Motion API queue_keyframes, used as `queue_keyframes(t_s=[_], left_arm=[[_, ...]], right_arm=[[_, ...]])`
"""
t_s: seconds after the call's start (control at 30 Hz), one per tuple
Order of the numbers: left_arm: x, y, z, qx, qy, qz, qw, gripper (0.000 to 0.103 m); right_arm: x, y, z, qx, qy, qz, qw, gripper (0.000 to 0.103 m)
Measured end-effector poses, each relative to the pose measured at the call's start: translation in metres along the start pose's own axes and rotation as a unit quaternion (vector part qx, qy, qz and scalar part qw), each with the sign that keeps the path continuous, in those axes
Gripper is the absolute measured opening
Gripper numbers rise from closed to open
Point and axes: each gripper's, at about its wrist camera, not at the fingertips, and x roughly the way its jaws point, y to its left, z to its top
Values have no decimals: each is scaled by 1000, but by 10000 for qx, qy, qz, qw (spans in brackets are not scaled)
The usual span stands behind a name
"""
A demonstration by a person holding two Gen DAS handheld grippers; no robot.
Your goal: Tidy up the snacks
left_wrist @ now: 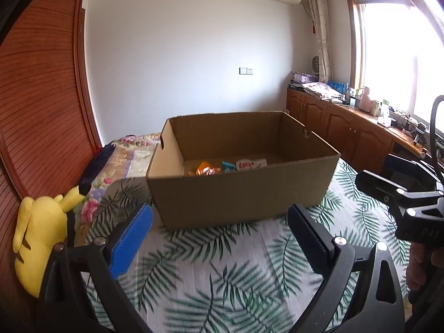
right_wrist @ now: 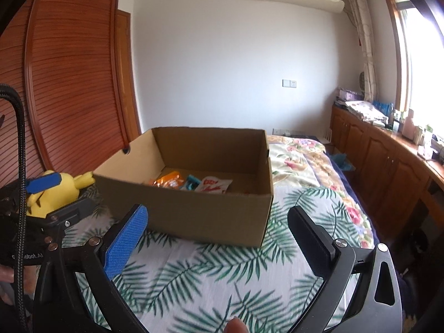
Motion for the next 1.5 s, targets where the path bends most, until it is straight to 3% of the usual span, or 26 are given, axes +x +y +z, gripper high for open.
queue_keyframes(t_s=[0.4,0.77,1.1,1.5], left_arm=[[-43,4,-41,-119,31,17,9999,99],[-98,3,-55,-334,-199,68,9992,99],[-144,-8,-64,-218,-453,95,9987,99],[-148,-13,-82,-246,-463,54,9986,99]], right_arm=[[-46,10,-34,113,-52,3,9999,101],[-99,22,-51,122,-295,33,9995,100],[-145,24,-71,109,-553,-19,9984,100],[-166,18,-87,239,-612,-127,9978,100]])
